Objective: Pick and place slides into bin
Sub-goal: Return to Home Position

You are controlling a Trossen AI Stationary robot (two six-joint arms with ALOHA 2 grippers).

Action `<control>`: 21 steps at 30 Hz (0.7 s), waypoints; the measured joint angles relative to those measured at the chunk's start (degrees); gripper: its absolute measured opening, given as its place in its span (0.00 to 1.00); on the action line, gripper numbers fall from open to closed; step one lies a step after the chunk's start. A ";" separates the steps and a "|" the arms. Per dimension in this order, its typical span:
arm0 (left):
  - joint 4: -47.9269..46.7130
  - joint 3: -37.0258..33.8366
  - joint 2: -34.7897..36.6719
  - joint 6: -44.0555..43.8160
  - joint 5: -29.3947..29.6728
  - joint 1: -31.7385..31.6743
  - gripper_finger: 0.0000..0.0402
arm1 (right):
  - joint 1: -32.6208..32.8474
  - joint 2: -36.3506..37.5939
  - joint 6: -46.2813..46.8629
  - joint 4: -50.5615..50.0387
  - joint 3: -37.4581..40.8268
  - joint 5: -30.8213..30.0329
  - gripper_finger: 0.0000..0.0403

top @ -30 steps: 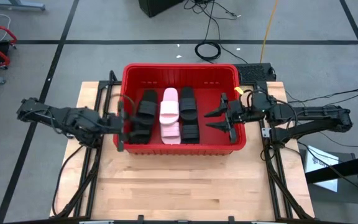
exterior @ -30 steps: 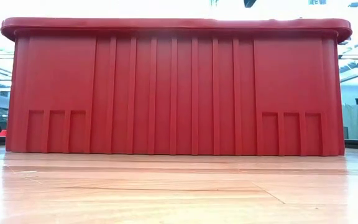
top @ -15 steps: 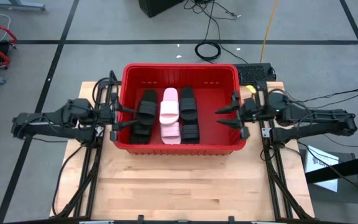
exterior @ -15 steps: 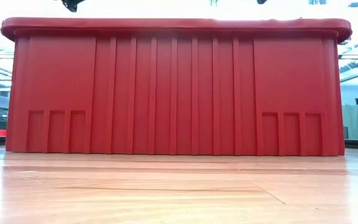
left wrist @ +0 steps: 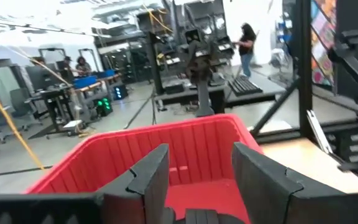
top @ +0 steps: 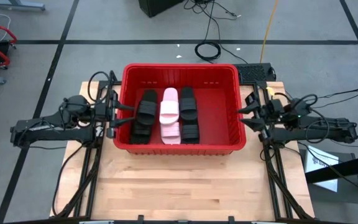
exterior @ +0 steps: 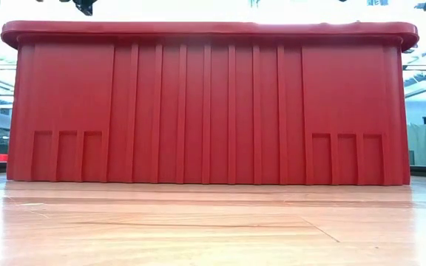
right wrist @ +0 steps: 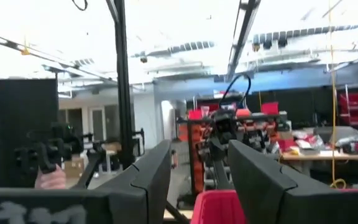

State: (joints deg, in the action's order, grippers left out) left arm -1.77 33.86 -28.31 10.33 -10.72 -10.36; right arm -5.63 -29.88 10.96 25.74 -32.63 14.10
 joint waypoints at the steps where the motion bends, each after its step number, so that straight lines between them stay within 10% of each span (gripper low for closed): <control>1: 1.10 -0.77 0.53 -0.76 0.02 -0.42 0.45 | 0.00 0.76 -0.02 0.00 0.45 -0.27 0.38; 21: 19.43 -16.44 14.09 -6.91 0.27 -2.03 0.45 | 0.11 2.68 9.51 44.15 25.39 -0.69 0.38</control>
State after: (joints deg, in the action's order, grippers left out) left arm 17.66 17.41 -14.22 3.42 -10.46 -12.39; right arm -5.52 -27.20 20.46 69.88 -7.24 13.41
